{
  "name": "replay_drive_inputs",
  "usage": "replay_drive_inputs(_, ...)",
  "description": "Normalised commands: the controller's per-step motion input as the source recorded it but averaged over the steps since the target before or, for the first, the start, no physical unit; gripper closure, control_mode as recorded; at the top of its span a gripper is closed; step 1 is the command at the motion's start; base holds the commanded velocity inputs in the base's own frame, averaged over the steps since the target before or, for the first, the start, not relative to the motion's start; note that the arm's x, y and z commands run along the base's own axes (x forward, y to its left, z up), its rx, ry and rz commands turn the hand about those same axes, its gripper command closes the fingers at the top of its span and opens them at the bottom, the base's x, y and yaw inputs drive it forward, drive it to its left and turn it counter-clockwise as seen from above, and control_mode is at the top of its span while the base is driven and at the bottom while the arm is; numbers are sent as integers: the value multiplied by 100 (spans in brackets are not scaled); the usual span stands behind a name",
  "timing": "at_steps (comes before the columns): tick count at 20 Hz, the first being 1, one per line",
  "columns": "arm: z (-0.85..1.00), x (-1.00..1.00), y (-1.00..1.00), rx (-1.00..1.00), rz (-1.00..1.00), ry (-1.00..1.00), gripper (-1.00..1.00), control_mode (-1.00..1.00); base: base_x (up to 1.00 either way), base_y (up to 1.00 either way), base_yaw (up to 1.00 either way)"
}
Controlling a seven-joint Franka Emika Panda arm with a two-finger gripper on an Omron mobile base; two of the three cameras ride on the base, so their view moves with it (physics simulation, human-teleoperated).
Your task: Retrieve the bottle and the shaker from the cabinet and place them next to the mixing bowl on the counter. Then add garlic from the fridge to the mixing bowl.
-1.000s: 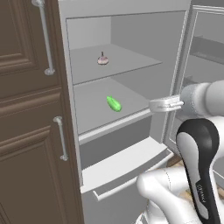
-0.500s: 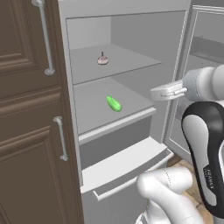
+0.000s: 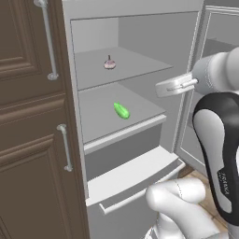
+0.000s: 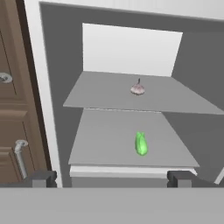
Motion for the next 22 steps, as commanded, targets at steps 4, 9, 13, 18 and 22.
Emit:
replay_drive_inputs(4,0,-4,3,0,0,0,-100,-100,0,0,0)
replay_drive_inputs(9,0,7,0,0,0,0,-100,-100,0,0,0)
replay_drive_inputs(13,7,2,0,0,0,1,-100,-100,0,0,0)
replay_drive_inputs(18,16,0,0,0,0,10,-100,-100,0,0,0)
replay_drive_inputs(22,5,0,0,0,0,9,-100,-100,0,0,0)
